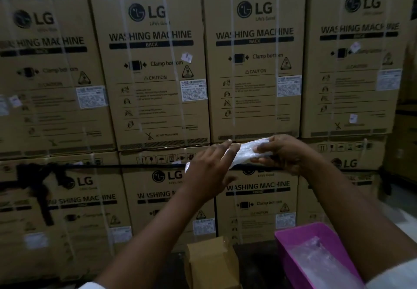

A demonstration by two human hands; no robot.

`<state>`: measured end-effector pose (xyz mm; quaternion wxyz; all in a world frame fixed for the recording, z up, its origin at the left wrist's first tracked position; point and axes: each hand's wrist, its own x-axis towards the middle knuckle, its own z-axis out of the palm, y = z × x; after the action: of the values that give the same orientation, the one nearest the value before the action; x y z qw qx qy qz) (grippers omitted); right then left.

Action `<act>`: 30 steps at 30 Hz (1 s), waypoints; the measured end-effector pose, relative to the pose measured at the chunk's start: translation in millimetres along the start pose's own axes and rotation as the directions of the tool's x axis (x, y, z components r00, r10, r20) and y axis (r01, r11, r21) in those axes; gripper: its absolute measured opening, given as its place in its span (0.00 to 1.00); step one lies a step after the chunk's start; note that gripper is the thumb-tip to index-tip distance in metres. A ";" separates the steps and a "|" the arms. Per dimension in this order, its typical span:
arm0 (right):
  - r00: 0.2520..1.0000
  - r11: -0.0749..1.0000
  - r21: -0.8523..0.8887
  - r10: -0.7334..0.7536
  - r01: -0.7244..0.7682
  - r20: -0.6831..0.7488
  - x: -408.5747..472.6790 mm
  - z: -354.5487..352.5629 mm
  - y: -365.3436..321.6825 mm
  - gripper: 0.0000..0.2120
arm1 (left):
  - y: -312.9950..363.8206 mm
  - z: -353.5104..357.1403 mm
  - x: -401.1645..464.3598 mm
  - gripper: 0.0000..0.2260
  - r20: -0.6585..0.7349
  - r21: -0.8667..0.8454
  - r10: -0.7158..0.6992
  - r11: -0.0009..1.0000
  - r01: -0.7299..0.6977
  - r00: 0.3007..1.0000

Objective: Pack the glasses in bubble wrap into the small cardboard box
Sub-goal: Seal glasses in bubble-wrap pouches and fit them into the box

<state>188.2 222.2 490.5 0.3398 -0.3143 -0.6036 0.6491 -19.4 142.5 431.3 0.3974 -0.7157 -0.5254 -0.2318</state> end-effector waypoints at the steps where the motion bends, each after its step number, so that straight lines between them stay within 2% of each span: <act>1: 1.000 1.000 0.013 0.006 -0.006 0.006 0.0 2.1 -0.4 0.19 | 2.1 2.4 0.0 0.33 -0.028 0.008 -0.013 1.000 0.014 1.000; 3: 1.000 0.999 0.043 0.017 -0.017 0.017 -1.9 4.8 -1.5 0.19 | 2.9 4.4 -0.2 0.26 -0.053 -0.016 -0.026 1.000 0.025 0.998; 6: 0.999 0.992 0.124 -0.016 0.012 0.029 -5.7 5.2 -1.7 0.17 | 0.9 2.5 2.0 0.16 -0.088 -0.164 -0.069 0.985 0.054 0.994; 8: 0.997 0.974 0.217 -0.067 0.056 0.040 -8.1 4.4 -1.9 0.17 | 3.9 -3.1 4.8 0.13 -0.086 -0.319 -0.165 0.939 0.130 0.982; 9: 0.993 0.964 0.252 -0.102 0.086 0.051 -9.3 3.7 -1.6 0.19 | 6.6 -7.2 6.5 0.12 -0.049 -0.436 -0.259 0.874 0.213 0.965; 10: 0.988 0.957 0.266 -0.140 0.119 0.063 -9.7 2.9 -0.7 0.21 | 9.0 -11.8 8.8 0.11 0.043 -0.582 -0.376 0.744 0.329 0.926; 11: 0.982 0.954 0.257 -0.176 0.152 0.072 -9.6 2.8 0.3 0.22 | 10.5 -16.5 12.0 0.09 0.193 -0.727 -0.468 0.522 0.446 0.862; 12: 0.976 0.955 0.232 -0.204 0.182 0.074 -9.4 3.9 2.1 0.23 | 11.3 -21.6 15.3 0.08 0.360 -0.821 -0.491 0.237 0.519 0.793; 13: 0.971 0.960 0.187 -0.226 0.209 0.074 -9.4 5.8 4.8 0.23 | 11.5 -26.3 18.1 0.08 0.479 -0.843 -0.461 -0.006 0.538 0.747; 14: 0.967 0.965 0.129 -0.242 0.230 0.086 -9.1 9.0 8.2 0.22 | 10.6 -28.0 20.2 0.09 0.533 -0.837 -0.428 -0.137 0.530 0.730; 15: 0.961 0.967 0.069 -0.254 0.247 0.109 -8.1 13.2 12.1 0.21 | 10.6 -29.2 21.2 0.10 0.554 -0.829 -0.402 -0.191 0.525 0.729; 18: 0.948 0.954 -0.054 -0.286 0.296 0.140 -9.2 32.0 18.4 0.18 | 14.1 -31.2 23.6 0.14 0.581 -0.813 -0.357 -0.212 0.543 0.731; 20: 0.941 0.933 -0.142 -0.317 0.331 0.117 -11.2 41.9 18.6 0.15 | 13.8 -31.9 23.7 0.14 0.585 -0.808 -0.359 -0.177 0.562 0.728; 21: 0.938 0.925 -0.162 -0.331 0.344 0.103 -10.7 43.8 19.0 0.14 | 13.9 -34.4 23.8 0.13 0.582 -0.805 -0.366 -0.129 0.580 0.726; 24: 0.929 0.916 -0.161 -0.364 0.369 0.062 -8.1 43.2 20.5 0.10 | 10.7 -37.2 19.9 0.13 0.558 -0.752 -0.375 0.150 0.642 0.740; 25: 0.928 0.912 -0.168 -0.368 0.373 0.065 -7.6 41.5 21.0 0.10 | 10.0 -37.1 18.1 0.14 0.554 -0.750 -0.364 0.172 0.639 0.749; 27: 0.927 0.921 -0.124 -0.354 0.369 0.124 -8.0 39.7 22.6 0.11 | 9.2 -39.2 15.5 0.13 0.558 -0.792 -0.336 0.058 0.608 0.759; 29: 0.923 0.942 0.022 -0.334 0.336 0.194 -8.9 37.6 24.9 0.12 | 8.1 -41.9 14.6 0.09 0.543 -0.833 -0.320 -0.087 0.547 0.776; 30: 0.918 0.943 0.088 -0.331 0.320 0.219 -9.7 36.6 25.8 0.12 | 7.3 -42.1 14.1 0.07 0.520 -0.852 -0.307 -0.116 0.511 0.797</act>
<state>162.2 192.4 467.5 0.3784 -0.1236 -0.6663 0.6305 -4.2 115.4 463.8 -0.3350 -0.5979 -0.4409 -0.5796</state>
